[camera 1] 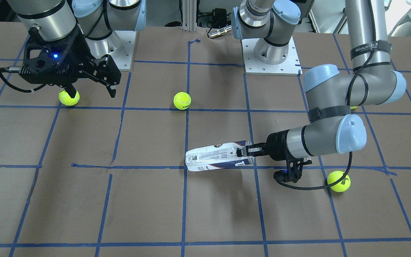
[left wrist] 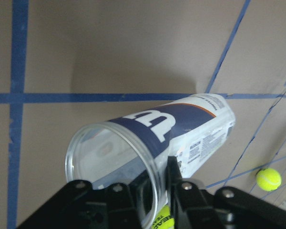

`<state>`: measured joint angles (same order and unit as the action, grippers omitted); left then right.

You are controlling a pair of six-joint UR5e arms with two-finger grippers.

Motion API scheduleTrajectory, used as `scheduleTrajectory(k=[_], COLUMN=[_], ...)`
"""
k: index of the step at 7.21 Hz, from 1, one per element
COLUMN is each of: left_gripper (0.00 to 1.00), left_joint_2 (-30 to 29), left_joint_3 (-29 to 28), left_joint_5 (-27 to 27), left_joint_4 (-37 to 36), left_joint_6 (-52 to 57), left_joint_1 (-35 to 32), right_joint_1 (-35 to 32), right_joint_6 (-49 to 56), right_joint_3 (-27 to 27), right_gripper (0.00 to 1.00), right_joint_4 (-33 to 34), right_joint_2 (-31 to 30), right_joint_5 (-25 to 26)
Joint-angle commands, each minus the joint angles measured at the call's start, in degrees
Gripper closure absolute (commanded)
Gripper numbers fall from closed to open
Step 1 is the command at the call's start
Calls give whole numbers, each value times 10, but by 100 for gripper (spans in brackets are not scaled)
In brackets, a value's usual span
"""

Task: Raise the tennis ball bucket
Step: 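Lift the can end with the left gripper, tilting it upright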

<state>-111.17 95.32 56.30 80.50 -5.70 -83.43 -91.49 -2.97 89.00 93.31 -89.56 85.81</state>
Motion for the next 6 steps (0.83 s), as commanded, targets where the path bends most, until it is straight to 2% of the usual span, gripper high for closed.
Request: scheduleTrajectory(k=[1, 3, 4, 5, 6], left_gripper=[100, 100, 100, 100, 100], left_joint_2=[50, 67, 62, 49, 34], left_joint_3=[-55, -93, -121, -132, -133], left_joint_5=[2, 21, 99, 219, 275], left_joint_4=[-2, -3, -7, -10, -36], left_joint_6=[-141, -217, -225, -220, -219], left_joint_1=[-44, -61, -74, -113, -139], right_joint_1=[0, 0, 0, 0, 1], right_joint_6=[0, -2, -2, -2, -3], right_joint_3=[-1, 0, -1, -1, -1], right_gripper=[0, 0, 0, 0, 0], right_joint_4=[-1, 0, 0, 0, 0], right_joint_2=[0, 1, 1, 1, 0], right_joint_5=[0, 1, 1, 1, 1])
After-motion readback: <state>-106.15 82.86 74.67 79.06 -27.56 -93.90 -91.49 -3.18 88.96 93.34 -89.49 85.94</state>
